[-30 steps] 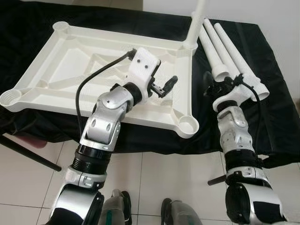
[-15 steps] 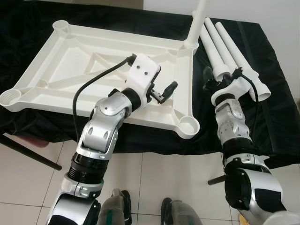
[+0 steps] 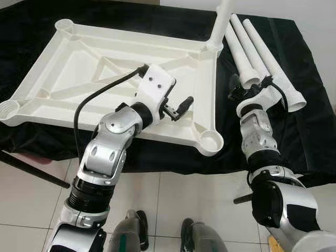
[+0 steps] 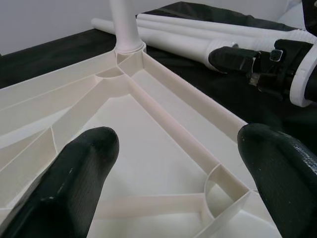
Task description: Building children table
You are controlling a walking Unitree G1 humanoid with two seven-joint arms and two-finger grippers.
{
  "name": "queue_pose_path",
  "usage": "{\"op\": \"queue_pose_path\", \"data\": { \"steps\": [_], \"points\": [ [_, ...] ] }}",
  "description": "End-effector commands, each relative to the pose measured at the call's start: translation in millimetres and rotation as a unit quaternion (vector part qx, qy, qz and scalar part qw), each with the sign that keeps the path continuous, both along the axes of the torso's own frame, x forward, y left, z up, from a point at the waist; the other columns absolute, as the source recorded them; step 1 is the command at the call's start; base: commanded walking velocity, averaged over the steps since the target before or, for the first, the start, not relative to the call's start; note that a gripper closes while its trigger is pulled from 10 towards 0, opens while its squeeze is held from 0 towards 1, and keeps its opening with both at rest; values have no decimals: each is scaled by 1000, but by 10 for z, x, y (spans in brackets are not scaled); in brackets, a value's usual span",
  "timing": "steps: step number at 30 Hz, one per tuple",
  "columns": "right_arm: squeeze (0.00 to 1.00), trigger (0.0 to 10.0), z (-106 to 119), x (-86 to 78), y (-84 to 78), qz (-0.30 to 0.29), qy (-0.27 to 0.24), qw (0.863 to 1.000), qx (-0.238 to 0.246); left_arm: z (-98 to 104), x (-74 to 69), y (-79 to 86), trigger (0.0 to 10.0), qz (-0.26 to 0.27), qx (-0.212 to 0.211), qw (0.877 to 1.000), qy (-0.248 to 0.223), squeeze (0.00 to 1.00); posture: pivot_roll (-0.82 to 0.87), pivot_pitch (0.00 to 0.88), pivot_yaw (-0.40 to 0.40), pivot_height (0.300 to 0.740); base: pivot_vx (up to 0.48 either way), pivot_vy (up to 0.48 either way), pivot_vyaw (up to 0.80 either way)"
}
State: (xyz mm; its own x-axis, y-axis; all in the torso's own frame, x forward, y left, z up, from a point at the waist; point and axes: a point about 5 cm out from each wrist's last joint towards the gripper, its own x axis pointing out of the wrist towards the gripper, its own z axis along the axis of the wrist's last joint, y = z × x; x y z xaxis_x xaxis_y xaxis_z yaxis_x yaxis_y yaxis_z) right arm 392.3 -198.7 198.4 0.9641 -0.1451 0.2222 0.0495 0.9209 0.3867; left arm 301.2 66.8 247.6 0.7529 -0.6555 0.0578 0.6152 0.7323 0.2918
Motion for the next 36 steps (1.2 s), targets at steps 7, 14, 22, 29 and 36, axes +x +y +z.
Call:
{"op": "queue_pose_path", "data": {
  "steps": [7, 14, 22, 29, 36],
  "points": [
    [0, 10000, 54, 32, -14, -11, -6, 1000, 17, -18, -64, 17, 10000, 0, 10, 1000, 11, 0, 114, 284, 34, 740, 0, 0, 0],
    [0, 10000, 116, 60, 10, -14, -16, 1000, 22, -23, -94, 31, 10000, 1, 14, 1000, 18, 0, 120, 300, 41, 740, 0, 0, 0],
    [0, 10000, 227, 102, 35, -13, -27, 999, 31, -28, -121, 36, 10000, 2, 17, 1000, 25, 0, 130, 322, 46, 740, 0, 0, 0],
    [0, 10000, 358, 148, 66, -6, -40, 999, 35, -29, -145, 42, 10000, 5, 19, 999, 29, 0, 140, 334, 46, 740, 0, 0, 0],
    [0, 10000, 454, 171, 86, -1, -53, 998, 34, -31, -159, 51, 10000, 8, 21, 999, 31, 0, 142, 336, 41, 740, 0, 0, 0]
  ]
}}
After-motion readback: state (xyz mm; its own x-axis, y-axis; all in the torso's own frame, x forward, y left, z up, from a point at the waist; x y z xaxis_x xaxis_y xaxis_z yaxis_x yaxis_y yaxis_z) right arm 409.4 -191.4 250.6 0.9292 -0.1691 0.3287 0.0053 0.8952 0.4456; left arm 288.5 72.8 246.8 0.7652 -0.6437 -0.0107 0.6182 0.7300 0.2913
